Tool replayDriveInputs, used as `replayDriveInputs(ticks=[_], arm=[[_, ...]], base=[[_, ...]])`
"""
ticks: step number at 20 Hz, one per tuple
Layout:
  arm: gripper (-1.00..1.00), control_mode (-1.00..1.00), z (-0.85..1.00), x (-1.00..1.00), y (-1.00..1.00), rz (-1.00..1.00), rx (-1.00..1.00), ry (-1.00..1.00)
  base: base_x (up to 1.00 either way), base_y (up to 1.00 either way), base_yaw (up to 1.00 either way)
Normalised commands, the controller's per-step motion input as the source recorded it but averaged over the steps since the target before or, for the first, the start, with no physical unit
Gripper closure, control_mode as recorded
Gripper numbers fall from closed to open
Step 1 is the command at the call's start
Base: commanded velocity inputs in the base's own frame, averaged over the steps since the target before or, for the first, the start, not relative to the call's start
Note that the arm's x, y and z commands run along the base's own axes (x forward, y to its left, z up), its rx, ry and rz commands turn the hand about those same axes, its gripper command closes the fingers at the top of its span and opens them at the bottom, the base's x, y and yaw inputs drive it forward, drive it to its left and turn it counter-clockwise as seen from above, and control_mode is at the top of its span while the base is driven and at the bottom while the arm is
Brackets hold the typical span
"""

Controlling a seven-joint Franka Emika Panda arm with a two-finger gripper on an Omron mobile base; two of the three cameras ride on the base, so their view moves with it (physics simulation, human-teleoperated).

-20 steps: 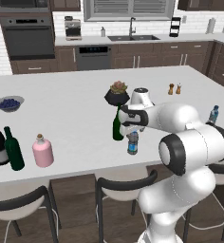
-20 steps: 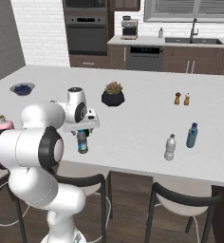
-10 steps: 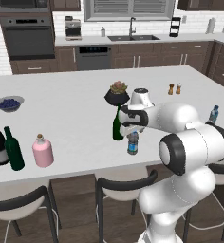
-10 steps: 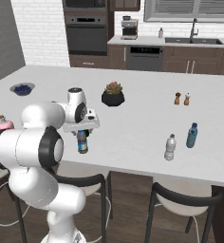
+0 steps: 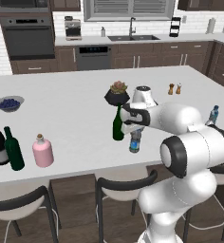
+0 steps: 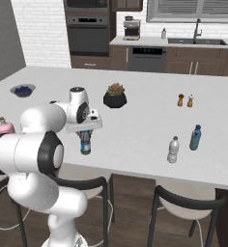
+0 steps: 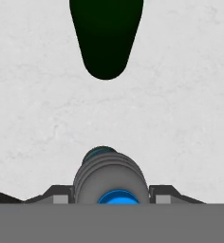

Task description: Move the plastic bottles in the middle to the plastics group, and the glass bottles in the middle to the glass group.

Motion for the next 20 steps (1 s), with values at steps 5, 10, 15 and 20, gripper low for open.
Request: replayDriveInputs(ticks=[5, 10, 15, 20], arm=[[1.0, -1.0, 0.54, -0.05, -0.77, -0.04, 0.0, -0.03], [1.0, -1.0, 0.36, 0.0, -1.0, -0.07, 0.0, 0.02], [1.0, -1.0, 0.09, 0.0, -1.0, -0.12, 0.0, 0.09], [1.0, -1.0, 0.0, 0.0, -1.0, -0.16, 0.0, 0.15]], base=[[0.0, 0.0, 0.0], [0.0, 0.0, 0.0], [0.0, 0.0, 0.0], [0.0, 0.0, 0.0]])
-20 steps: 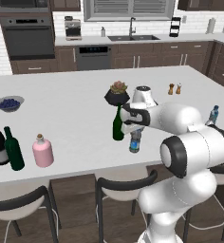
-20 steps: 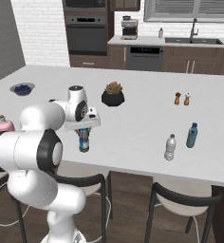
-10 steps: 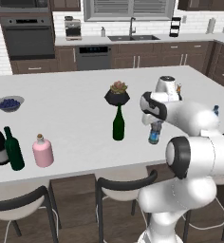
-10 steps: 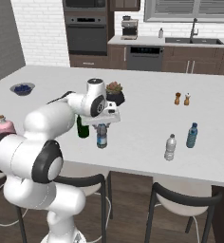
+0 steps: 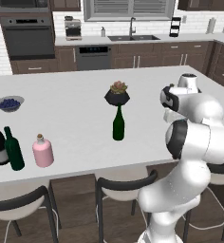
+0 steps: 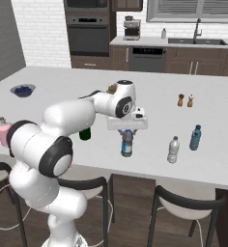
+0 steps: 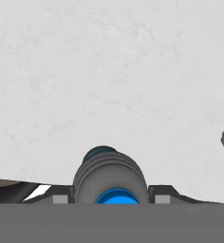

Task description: Move the plastic bottles in the middle to the plastics group, and the glass bottles in the middle to the glass group.

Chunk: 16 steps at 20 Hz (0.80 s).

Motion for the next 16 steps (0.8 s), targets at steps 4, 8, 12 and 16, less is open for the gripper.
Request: replayDriveInputs(ticks=[4, 8, 12, 16], arm=[[1.0, -1.0, -0.18, 0.15, -0.48, -0.13, -0.06, 0.18], [1.0, -1.0, -0.04, 0.46, -0.26, -0.1, -0.07, 0.02], [1.0, -1.0, -0.15, 0.04, -0.24, -0.06, -0.01, -0.08], [1.0, -1.0, -0.11, 0.06, -0.38, -0.02, 0.0, -0.12]], base=[[0.0, 0.0, 0.0], [0.0, 0.0, 0.0], [0.0, 0.0, 0.0], [0.0, 0.0, 0.0]])
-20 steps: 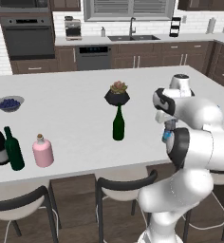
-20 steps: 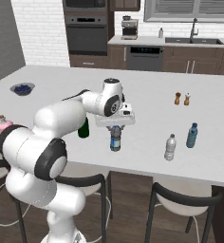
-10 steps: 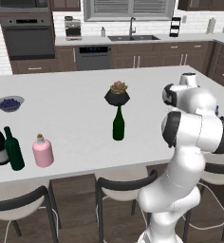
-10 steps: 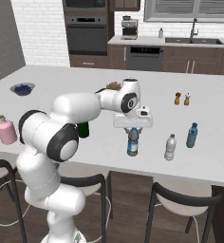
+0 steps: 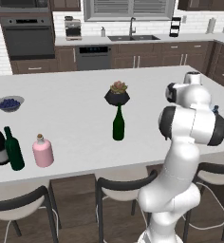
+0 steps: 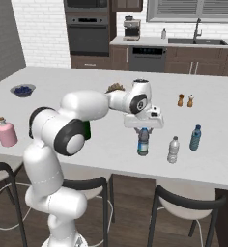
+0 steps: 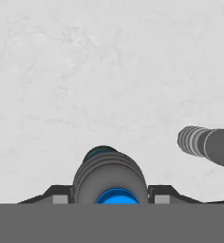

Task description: Move the plastic bottles in the middle to the plastics group, and the glass bottles in the middle to the glass group.

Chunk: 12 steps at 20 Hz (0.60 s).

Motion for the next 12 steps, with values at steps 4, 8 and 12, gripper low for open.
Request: replayDriveInputs(ticks=[4, 8, 12], arm=[[1.0, -1.0, -0.07, 0.27, -0.36, -0.04, 0.0, -0.06], [1.0, -1.0, -0.01, 0.21, -0.35, -0.04, 0.0, 0.0], [1.0, -1.0, -0.07, 0.0, -0.3, -0.02, 0.0, 0.0]], base=[[0.0, 0.0, 0.0], [0.0, 0.0, 0.0], [0.0, 0.0, 0.0]])
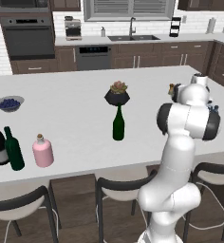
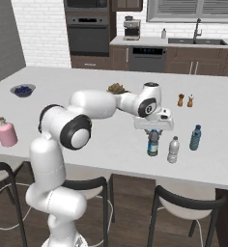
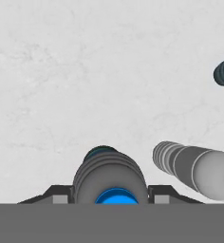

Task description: Move the plastic bottles in the middle to the plastics group, and the glass bottles in the middle to the glass group.

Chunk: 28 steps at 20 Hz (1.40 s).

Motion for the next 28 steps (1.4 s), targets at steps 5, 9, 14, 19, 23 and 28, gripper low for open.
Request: replayDriveInputs(ticks=[5, 9, 14, 19, 23, 28], arm=[[1.0, -1.0, -0.07, 0.0, -0.1, -0.01, 0.0, 0.0], [1.0, -1.0, -0.38, 0.0, 0.0, 0.0, 0.0, -0.01], [1.0, -1.0, -0.49, 0.0, 0.0, 0.0, 0.0, -0.02], [1.0, -1.0, -0.09, 0.0, -0.05, 0.0, 0.0, -0.05], [1.0, -1.0, 0.0, 0.0, -0.05, -0.01, 0.0, -0.03], [-1.0, -1.0, 0.08, -0.05, 0.0, 0.0, -0.01, -0.04]], base=[[0.0, 0.0, 0.0], [0.0, 0.0, 0.0], [0.0, 0.0, 0.0], [0.0, 0.0, 0.0], [0.0, 0.0, 0.0], [0.0, 0.0, 0.0]])
